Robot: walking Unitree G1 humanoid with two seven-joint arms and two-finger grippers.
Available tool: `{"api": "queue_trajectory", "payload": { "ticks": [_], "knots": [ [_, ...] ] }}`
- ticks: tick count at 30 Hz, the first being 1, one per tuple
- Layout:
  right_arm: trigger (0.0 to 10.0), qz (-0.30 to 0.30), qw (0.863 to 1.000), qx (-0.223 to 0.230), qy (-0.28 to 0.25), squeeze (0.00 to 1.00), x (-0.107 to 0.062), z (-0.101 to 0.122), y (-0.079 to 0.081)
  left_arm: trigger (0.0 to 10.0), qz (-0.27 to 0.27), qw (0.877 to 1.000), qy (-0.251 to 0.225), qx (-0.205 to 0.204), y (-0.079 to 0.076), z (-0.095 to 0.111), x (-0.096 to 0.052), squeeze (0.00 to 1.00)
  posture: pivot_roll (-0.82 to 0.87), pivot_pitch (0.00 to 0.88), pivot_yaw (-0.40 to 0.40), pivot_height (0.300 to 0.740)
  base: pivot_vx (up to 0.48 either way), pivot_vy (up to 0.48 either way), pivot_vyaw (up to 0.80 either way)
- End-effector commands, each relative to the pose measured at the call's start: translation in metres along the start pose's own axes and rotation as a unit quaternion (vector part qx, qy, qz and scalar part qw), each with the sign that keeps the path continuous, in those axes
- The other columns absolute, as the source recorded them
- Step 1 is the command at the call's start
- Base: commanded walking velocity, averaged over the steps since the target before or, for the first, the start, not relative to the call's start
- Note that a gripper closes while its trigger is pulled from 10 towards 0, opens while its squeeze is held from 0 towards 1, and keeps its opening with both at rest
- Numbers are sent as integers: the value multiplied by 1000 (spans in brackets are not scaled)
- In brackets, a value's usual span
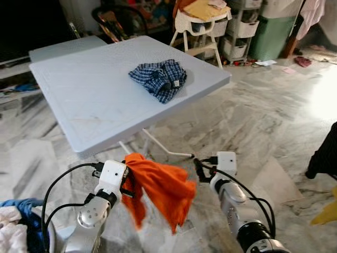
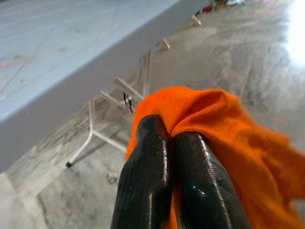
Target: Hang hanger
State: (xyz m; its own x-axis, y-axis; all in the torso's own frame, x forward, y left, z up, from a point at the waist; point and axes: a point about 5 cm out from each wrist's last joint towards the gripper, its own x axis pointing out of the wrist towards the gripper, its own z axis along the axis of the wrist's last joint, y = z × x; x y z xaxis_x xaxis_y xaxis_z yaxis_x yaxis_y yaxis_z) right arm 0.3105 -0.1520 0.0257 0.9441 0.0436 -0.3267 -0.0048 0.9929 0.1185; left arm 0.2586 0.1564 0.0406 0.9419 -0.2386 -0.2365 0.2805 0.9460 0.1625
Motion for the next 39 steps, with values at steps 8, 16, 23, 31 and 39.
{"api": "queue_trajectory", "payload": {
  "ticks": [8,16,23,31,39],
  "knots": [
    [10000,-42,999,1,-19,0,-10,-2,-11,10000,-22,1000,-20,10,-3,13,15,0,-89,0,108,740,0,0,0],
    [10000,-29,1000,-11,-4,0,-20,-17,-10,10000,-18,1000,-21,-9,-9,7,12,0,-93,0,75,740,0,0,-669],
    [10000,-4,999,-53,-3,0,-19,-10,-14,10000,16,999,-22,-34,-5,5,13,0,-106,0,64,740,0,-233,-764],
    [10000,-21,999,-38,-10,0,-15,-1,-18,10000,-2,1000,-23,-22,-10,7,17,0,-107,0,73,740,0,-272,-356],
    [10000,-19,998,-59,-8,0,-17,-5,-13,10000,-7,1000,-19,-23,-13,4,17,0,-106,0,79,740,0,-271,0]
  ]
}}
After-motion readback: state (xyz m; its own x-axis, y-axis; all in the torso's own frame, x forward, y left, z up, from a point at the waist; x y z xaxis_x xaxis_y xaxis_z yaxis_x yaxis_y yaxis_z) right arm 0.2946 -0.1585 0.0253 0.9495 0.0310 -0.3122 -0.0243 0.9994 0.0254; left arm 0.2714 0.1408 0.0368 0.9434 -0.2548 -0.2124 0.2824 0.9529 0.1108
